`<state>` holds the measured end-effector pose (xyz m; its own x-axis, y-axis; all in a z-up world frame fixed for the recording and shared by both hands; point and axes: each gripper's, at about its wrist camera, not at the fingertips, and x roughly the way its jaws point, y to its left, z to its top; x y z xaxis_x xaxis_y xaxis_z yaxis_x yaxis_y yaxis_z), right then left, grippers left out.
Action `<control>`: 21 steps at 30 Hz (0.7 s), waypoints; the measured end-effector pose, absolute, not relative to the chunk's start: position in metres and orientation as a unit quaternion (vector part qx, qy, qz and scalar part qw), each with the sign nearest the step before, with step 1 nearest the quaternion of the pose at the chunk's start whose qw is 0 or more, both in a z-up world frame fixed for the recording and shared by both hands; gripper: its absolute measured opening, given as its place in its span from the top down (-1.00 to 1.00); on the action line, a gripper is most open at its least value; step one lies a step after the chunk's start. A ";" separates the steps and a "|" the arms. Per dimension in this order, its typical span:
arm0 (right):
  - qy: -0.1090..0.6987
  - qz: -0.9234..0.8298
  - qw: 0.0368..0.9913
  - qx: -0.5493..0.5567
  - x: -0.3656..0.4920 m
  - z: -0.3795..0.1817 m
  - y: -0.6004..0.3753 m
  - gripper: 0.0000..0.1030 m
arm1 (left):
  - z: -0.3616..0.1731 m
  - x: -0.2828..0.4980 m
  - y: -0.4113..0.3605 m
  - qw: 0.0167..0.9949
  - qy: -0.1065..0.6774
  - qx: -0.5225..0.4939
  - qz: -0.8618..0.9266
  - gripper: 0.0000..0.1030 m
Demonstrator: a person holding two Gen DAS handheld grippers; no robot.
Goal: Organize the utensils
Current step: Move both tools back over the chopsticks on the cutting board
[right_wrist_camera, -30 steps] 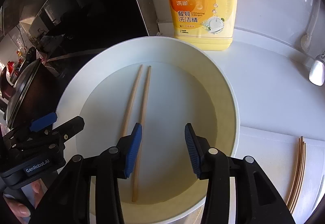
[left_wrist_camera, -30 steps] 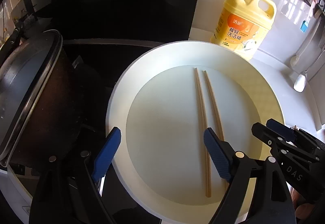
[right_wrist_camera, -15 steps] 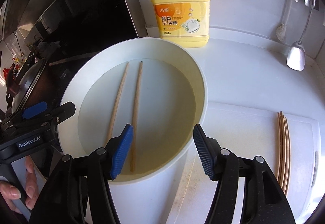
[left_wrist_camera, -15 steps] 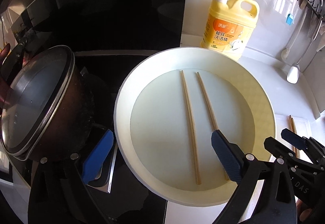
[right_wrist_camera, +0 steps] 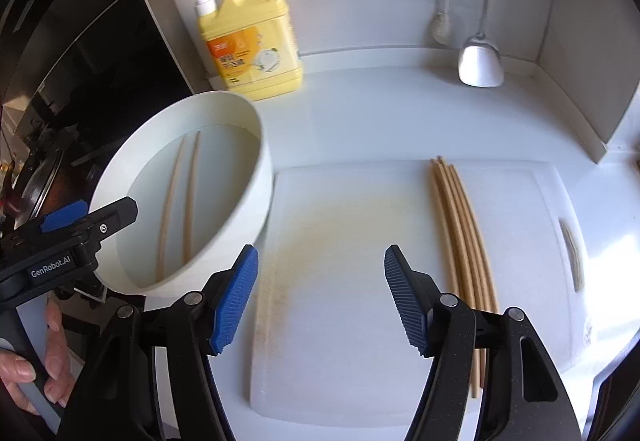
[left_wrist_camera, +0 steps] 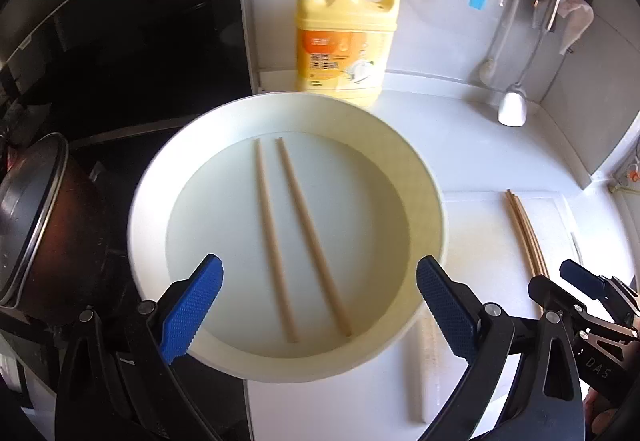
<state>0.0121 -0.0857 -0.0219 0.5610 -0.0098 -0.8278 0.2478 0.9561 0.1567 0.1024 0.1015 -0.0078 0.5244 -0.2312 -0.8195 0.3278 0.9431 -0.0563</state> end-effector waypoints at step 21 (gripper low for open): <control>0.450 -0.084 0.879 0.135 -0.092 -0.042 -0.263 -0.22 | -0.008 0.000 -0.042 0.873 0.467 0.039 -0.133 -0.86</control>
